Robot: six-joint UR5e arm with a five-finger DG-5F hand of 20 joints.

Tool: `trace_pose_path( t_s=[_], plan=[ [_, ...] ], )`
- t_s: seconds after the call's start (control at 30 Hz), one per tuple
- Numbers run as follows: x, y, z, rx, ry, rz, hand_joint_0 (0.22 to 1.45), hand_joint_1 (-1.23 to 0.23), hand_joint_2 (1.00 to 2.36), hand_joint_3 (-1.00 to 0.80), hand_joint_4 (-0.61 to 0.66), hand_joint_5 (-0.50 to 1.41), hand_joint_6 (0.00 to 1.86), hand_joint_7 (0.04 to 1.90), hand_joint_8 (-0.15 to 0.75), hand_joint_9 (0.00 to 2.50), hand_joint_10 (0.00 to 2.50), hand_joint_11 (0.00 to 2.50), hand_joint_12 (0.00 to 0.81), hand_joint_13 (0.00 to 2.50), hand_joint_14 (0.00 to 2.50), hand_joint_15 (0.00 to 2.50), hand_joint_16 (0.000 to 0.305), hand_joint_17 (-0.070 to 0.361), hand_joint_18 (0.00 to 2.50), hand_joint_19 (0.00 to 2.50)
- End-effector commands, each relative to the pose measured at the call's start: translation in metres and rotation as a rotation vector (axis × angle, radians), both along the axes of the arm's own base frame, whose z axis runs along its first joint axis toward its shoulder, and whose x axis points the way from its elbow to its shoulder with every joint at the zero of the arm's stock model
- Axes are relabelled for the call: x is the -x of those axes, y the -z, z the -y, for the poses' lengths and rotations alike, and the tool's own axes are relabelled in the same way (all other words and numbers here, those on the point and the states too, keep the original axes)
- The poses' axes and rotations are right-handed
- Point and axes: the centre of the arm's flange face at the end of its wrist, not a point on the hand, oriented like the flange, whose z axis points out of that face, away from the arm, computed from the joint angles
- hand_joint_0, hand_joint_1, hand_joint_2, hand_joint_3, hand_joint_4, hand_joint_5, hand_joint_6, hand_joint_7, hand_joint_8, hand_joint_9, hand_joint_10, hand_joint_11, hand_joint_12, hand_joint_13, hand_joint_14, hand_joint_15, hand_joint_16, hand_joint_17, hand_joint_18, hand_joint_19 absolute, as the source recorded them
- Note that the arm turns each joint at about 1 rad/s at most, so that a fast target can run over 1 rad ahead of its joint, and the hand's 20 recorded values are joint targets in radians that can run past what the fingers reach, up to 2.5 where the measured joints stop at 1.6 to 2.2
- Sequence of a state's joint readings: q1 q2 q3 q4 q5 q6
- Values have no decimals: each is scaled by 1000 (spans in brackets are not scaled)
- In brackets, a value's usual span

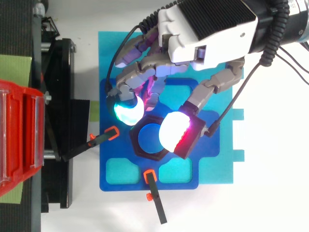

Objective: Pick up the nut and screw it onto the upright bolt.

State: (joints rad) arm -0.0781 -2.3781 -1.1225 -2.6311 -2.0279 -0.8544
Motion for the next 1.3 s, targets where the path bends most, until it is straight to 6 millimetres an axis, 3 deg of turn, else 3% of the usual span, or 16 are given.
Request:
trace_pose_path(
  t_s=[0.0, 0.33, 0.57, 0.67, 0.83, 0.93, 1.03, 1.27],
  plan=[
    [0, 0, 1, 1, 2, 1, 462, -262, 1000, -500, 24, 18, 766, 1136, 200, 1371, 0, 0, 199, 1053, 0, 0, 15, 35, 690, 0],
    [2, -1, 9, 4, 10, 6, 466, -305, 1000, -500, 35, 45, 727, 1166, 124, 1717, 2, 80, 157, 1220, 0, 0, 11, 25, 876, 0],
    [2, -3, 13, 5, 2, 10, 467, -300, 1000, -500, 33, 31, 727, 1171, 189, 1739, 7, 240, 173, 1206, 0, 0, 11, 25, 829, 0],
    [0, -7, 14, 4, 3, 19, 464, -288, 1000, -500, 137, 10, 528, 1549, 269, 1520, 7, 226, 229, 1034, 0, 0, 18, 41, 645, 0],
    [-2, -13, 13, 5, 2, 31, 447, -267, 1000, -500, 213, -137, 504, 975, 251, 1061, 0, 6, 285, 774, 0, 0, 29, 65, 446, 0],
    [-4, -13, 9, 7, -4, 33, 443, -267, 1000, -500, 145, -178, 502, 781, 241, 828, 0, 0, 291, 665, 0, 0, 33, 74, 336, 0],
    [-4, -13, 5, 8, -5, 35, 440, -267, 1000, -500, 99, -208, 501, 660, 227, 629, 0, 0, 300, 546, 0, 0, 35, 78, 202, 0],
    [-8, -13, -9, 6, -15, 35, 435, -257, 1000, -500, 75, -222, 501, 593, 213, 461, 0, 0, 309, 395, 0, 0, 35, 80, 16, 0]
  ],
)
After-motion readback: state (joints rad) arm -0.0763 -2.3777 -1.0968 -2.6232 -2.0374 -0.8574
